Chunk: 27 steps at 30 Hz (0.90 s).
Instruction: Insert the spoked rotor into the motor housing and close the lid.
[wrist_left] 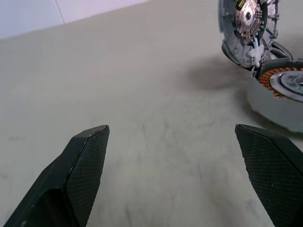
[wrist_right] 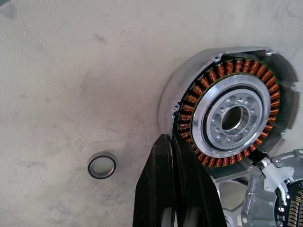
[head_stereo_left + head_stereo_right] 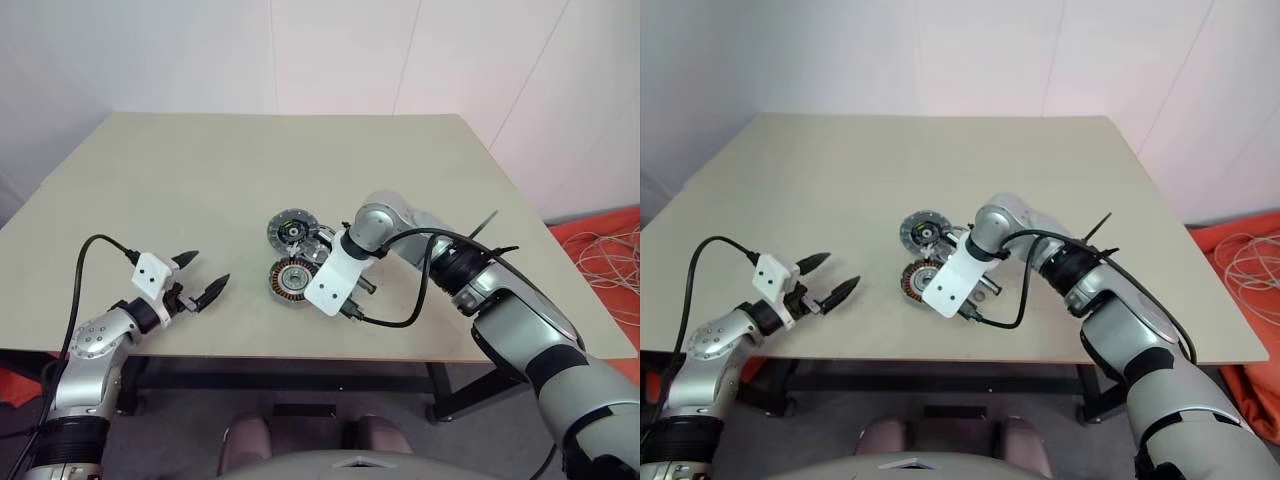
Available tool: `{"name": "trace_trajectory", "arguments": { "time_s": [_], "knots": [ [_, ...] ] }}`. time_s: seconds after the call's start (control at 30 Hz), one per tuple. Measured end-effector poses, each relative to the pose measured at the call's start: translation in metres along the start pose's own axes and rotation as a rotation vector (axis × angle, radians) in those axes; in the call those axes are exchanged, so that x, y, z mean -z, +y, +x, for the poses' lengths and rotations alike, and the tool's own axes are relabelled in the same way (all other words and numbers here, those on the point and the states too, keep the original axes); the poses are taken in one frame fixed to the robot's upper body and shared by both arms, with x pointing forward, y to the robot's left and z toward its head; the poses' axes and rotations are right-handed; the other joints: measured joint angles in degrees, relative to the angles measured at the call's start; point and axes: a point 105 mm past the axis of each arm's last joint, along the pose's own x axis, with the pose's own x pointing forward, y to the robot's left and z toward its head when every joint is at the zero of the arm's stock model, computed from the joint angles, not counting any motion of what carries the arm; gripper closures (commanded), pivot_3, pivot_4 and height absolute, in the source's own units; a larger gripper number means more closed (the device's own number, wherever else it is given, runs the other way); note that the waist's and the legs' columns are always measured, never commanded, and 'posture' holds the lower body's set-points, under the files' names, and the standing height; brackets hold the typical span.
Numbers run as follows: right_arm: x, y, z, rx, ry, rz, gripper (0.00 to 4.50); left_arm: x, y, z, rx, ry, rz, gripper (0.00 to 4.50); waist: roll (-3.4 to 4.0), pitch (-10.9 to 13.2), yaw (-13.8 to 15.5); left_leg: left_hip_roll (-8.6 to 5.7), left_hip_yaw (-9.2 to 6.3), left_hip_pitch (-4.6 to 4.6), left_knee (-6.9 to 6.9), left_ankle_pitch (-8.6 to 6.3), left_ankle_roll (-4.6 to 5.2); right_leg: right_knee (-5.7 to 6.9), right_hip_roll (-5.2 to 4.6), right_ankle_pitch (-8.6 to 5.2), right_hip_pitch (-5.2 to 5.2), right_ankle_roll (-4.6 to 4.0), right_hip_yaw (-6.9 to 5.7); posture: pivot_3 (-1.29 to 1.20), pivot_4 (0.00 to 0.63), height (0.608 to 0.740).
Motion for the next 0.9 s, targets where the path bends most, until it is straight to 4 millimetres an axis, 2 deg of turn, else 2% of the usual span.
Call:
{"name": "trace_trajectory", "arguments": {
  "time_s": [0.13, 0.4, 0.47, 0.6, 0.67, 0.7, 0.8, 0.9],
  "knots": [
    [0.001, -0.002, 0.0, 0.007, 0.006, 0.041, 3.58, 0.004, -0.001, 0.001, 0.004, 0.009, -0.011, 0.0, 0.0, 0.0, 0.0, 0.01, 0.0, 0.0, 0.04, 0.0, 0.0, 0.02, 0.0, 0.0, 0.0, 0.0, 0.0, 0.0, 0.0, 0.74],
    [-0.005, -0.009, -0.011, 0.057, -0.014, 0.079, 0.86, -0.001, -0.001, 0.007, 0.001, -0.013, -0.014, 0.0, 0.0, 0.0, 0.0, 0.01, -0.01, -0.01, 0.03, -0.01, 0.02, 0.01, 0.01, 0.0, 0.0, 0.0, 0.0, 0.0, 0.0, 0.74],
    [-0.011, -0.014, -0.02, 0.122, -0.073, 0.135, 0.2, -0.002, -0.001, 0.008, 0.004, -0.016, -0.012, 0.0, 0.0, 0.0, 0.0, 0.0, -0.01, -0.02, 0.03, -0.01, 0.02, 0.0, 0.01, 0.0, 0.0, 0.0, 0.0, 0.0, 0.0, 0.74],
    [-0.019, -0.021, -0.042, 0.267, -0.238, 0.336, 0.2, -0.002, -0.003, 0.009, 0.016, -0.022, -0.025, 0.0, -0.02, 0.0, 0.3, 0.0, -0.05, 0.02, 0.03, -0.03, 0.04, -0.03, 0.0, 0.0, 0.11, 0.01, -0.01, 0.0, 0.0, 0.74],
    [-0.01, -0.011, -0.048, 0.318, -0.323, 0.519, 0.2, -0.001, -0.004, 0.009, 0.023, -0.02, -0.035, 0.0, 0.01, 0.0, 0.5, -0.01, -0.04, 0.09, 0.05, -0.02, 0.03, -0.02, -0.01, 0.0, 0.14, 0.01, 0.0, 0.0, 0.0, 0.74],
    [-0.003, 0.0, -0.052, 0.472, -0.474, 0.743, 0.2, -0.001, -0.007, 0.01, 0.03, -0.024, -0.039, 0.0, -0.17, -0.1, 1.0, 0.01, -0.1, 0.26, -0.03, -0.01, 0.01, -0.08, 0.02, -0.02, 0.37, 0.03, -0.03, 0.0, 0.0, 0.74],
    [0.024, 0.048, -0.028, 0.586, -0.54, 1.13, 0.2, 0.006, -0.008, 0.005, 0.029, -0.002, -0.066, 0.0, -0.06, 0.0, 1.7, -0.1, -0.05, 0.22, -0.06, -0.06, 0.08, -0.27, -0.05, -0.05, 0.4, 0.1, 0.02, 0.0, 0.0, 0.74],
    [0.024, 0.075, -0.004, 0.614, -0.529, 1.296, 0.2, 0.007, -0.009, 0.005, 0.028, 0.002, -0.071, 0.0, 0.09, 0.1, 1.5, -0.04, -0.04, 0.19, -0.07, -0.02, 0.02, -0.19, -0.02, -0.16, 0.23, 0.31, 0.02, 0.0, 0.0, 0.74]
  ]
}}
